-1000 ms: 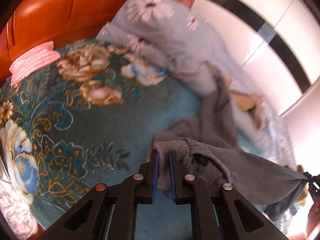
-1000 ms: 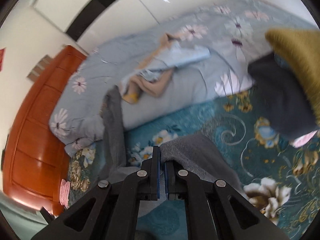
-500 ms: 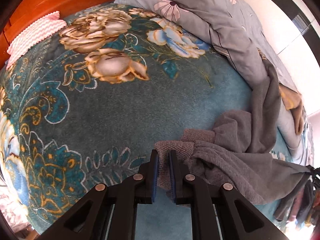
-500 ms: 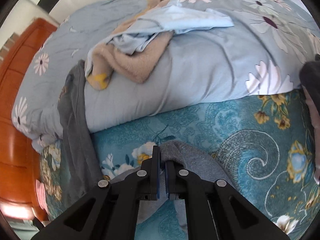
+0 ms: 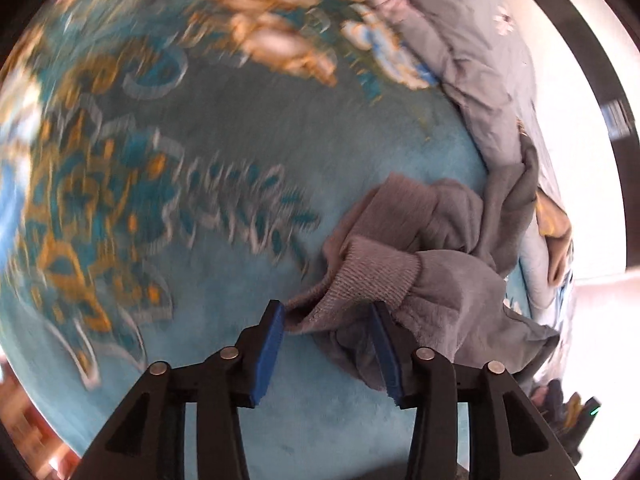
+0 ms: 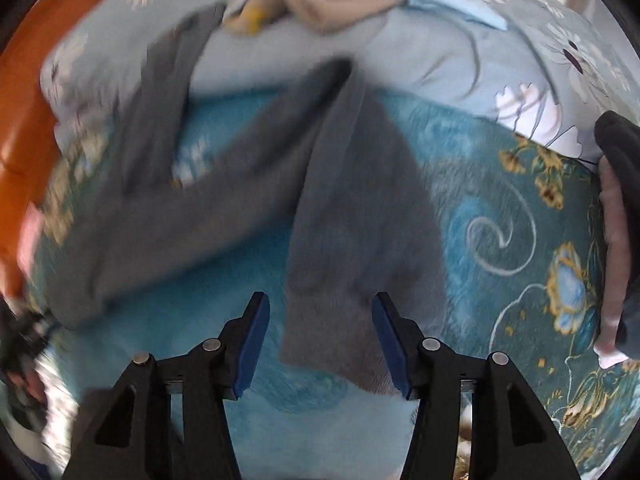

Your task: Fold clothes

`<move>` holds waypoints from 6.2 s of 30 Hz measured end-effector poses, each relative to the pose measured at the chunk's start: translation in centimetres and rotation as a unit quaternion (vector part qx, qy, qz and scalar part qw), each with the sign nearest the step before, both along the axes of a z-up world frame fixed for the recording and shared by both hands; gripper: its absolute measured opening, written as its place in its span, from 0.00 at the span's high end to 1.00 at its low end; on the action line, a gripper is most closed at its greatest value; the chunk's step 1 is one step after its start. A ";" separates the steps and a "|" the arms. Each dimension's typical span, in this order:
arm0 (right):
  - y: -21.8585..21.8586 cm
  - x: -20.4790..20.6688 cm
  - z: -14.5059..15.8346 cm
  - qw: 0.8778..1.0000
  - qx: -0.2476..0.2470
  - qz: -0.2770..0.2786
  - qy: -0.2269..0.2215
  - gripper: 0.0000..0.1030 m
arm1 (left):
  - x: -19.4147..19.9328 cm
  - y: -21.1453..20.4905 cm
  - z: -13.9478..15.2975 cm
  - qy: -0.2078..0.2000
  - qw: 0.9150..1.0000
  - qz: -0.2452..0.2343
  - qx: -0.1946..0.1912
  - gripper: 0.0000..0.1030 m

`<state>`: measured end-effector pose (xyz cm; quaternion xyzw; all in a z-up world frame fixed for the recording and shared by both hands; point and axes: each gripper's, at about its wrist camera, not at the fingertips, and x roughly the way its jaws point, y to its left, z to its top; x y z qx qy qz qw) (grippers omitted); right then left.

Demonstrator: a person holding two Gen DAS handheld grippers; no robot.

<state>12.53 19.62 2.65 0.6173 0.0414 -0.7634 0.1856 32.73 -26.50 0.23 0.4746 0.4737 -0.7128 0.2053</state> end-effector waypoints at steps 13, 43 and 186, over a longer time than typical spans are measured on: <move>1.7 -1.2 -1.6 0.997 -0.002 -0.064 -0.041 0.91 | 0.8 0.8 0.4 0.020 0.999 0.027 0.035 0.44; 12.9 -15.2 7.5 0.969 -0.080 -0.184 0.143 0.56 | -1.5 2.3 -1.8 0.011 1.000 0.009 0.026 0.35; 13.5 -3.5 1.6 0.937 -0.061 -0.344 0.014 0.97 | -12.6 -2.3 -2.0 0.032 0.988 -0.092 0.116 0.42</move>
